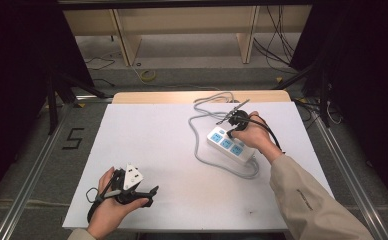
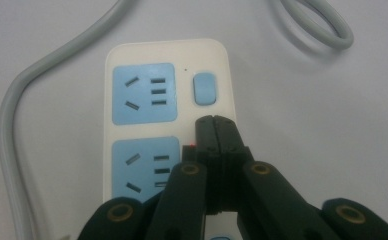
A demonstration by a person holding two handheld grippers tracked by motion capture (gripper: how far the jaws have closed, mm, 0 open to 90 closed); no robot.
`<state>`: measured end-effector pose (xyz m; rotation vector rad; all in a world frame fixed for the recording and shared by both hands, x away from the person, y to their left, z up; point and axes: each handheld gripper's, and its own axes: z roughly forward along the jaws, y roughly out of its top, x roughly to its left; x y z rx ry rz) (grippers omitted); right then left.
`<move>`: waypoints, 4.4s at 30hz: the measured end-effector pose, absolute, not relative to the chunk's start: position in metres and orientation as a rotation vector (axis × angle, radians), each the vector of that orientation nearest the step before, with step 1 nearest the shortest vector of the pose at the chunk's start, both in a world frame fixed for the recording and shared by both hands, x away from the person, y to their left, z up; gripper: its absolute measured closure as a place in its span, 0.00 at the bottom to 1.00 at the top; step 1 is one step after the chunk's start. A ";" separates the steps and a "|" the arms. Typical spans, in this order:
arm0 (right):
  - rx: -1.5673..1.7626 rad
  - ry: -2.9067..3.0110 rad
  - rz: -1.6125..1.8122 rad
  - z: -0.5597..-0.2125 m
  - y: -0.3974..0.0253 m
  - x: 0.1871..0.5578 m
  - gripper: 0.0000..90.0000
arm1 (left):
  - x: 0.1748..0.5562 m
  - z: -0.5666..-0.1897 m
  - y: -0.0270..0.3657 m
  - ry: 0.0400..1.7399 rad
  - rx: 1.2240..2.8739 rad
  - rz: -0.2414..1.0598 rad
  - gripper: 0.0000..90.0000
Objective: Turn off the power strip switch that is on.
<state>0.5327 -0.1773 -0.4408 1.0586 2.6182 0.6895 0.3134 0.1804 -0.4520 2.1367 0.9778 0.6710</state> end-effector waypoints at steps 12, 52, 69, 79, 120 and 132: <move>1.071 2.626 0.678 -0.442 -0.176 0.533 1.00 | 0.313 -0.452 0.180 0.976 2.137 0.670 0.13; 1.080 2.611 0.700 -0.443 -0.177 0.532 1.00 | 0.313 -0.452 0.177 0.968 2.146 0.670 0.13; 1.083 2.615 0.709 -0.443 -0.178 0.533 1.00 | 0.313 -0.453 0.177 0.966 2.146 0.669 0.13; 1.079 2.606 0.705 -0.443 -0.177 0.532 1.00 | 0.313 -0.453 0.177 0.964 2.145 0.669 0.13; 1.059 2.578 0.730 -0.439 -0.184 0.530 1.00 | 0.314 -0.453 0.175 0.960 2.146 0.669 0.13; 1.063 2.564 0.772 -0.431 -0.190 0.523 1.00 | 0.314 -0.453 0.175 0.966 2.142 0.667 0.13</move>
